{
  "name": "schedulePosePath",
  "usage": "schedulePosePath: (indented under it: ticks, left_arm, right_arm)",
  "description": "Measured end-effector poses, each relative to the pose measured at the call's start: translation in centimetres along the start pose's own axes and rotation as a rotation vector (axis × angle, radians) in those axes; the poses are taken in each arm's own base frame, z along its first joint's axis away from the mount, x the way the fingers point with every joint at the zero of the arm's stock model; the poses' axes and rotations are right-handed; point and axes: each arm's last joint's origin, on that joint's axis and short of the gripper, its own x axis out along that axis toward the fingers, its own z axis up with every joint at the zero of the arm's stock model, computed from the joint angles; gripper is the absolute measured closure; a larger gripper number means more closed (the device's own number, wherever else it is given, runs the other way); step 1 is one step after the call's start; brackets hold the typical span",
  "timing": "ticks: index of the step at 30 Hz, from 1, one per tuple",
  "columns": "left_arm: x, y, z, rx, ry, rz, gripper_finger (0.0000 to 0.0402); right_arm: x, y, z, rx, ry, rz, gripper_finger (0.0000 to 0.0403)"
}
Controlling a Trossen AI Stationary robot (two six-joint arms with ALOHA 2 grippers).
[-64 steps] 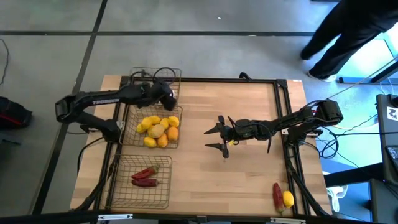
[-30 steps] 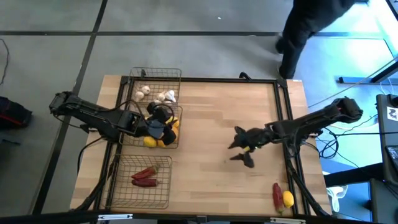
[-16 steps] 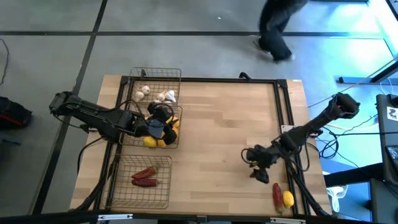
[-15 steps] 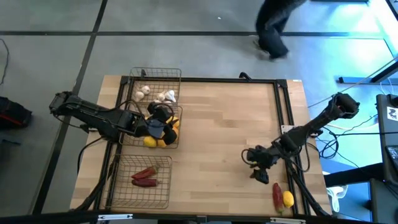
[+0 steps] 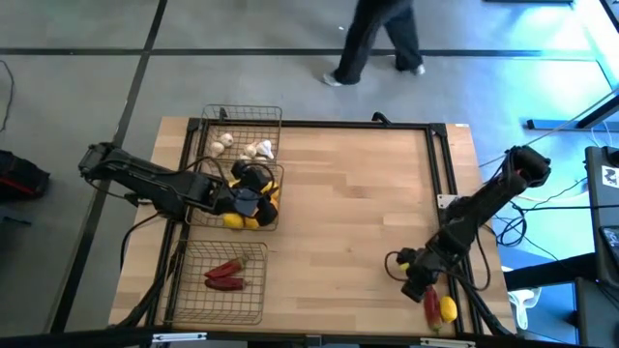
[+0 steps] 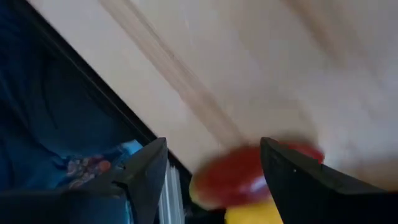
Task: Sort produce into baskets
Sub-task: Put the chili pepper in the bottom wire basket
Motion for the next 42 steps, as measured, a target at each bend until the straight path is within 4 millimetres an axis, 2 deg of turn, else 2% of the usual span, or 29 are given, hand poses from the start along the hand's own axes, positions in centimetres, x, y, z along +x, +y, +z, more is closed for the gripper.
schedulePosePath:
  ticks: [8,14,22,33,42]
  left_arm:
    - [0.7,-0.5,-0.5,0.024,0.023,0.012,0.0261]
    - [1.4,-1.0,-0.9,0.047,0.045,0.024,0.0261]
    - [1.8,-1.3,-1.2,0.058,0.056,0.031,0.0261]
    - [1.8,-1.3,-1.2,0.058,0.056,0.031,0.026]
    - [1.8,-1.3,-1.1,0.056,0.053,0.029,0.026]
  right_arm:
    - [1.0,-0.3,-2.2,0.204,0.119,-0.079,0.0148]
    - [1.2,-1.0,-3.0,0.26,0.12,-0.149,0.0148]
    - [1.4,-1.6,-2.8,0.298,0.092,-0.221,0.0148]
    - [4.6,-1.3,-2.2,0.288,0.18,-0.271,0.0148]
    - [5.6,-1.4,-1.9,0.218,0.181,-0.285,0.0152]
